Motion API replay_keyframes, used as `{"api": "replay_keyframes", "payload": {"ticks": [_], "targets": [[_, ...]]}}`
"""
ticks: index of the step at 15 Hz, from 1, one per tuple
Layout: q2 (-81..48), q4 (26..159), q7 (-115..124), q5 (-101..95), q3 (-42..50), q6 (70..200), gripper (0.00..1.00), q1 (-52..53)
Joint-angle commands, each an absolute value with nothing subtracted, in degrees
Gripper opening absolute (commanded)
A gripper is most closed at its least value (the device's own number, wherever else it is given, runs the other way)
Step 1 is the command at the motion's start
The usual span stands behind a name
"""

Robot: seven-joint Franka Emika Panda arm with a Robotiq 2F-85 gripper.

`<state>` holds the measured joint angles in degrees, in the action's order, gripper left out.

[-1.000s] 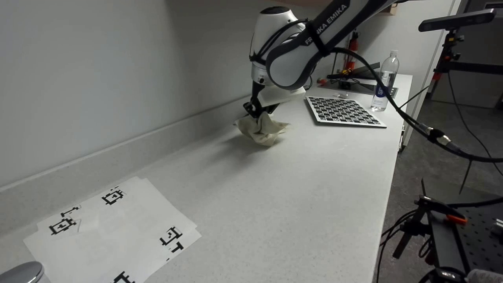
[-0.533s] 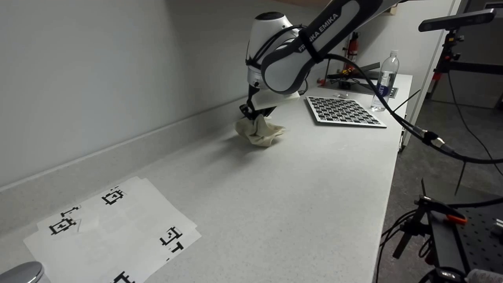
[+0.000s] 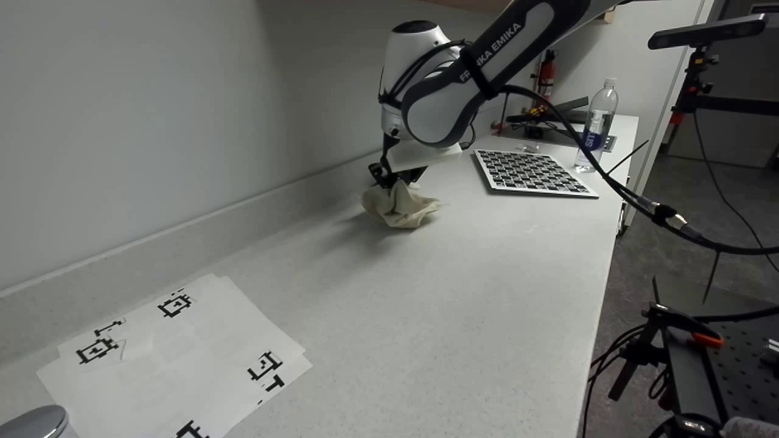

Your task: Wipe the countertop with the towel

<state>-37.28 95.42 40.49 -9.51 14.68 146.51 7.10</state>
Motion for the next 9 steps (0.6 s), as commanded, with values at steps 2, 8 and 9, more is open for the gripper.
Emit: {"api": "replay_keyframes", "payload": {"ticks": [2, 8, 9], "targets": [[-37.31, 95.24, 40.29, -9.36, 14.57, 146.15, 0.36, 7.05], [-37.31, 95.22, 40.29, -9.35, 14.57, 146.14, 0.36, 7.03], [-37.31, 95.21, 40.29, -9.35, 14.57, 146.13, 0.36, 7.03]]}}
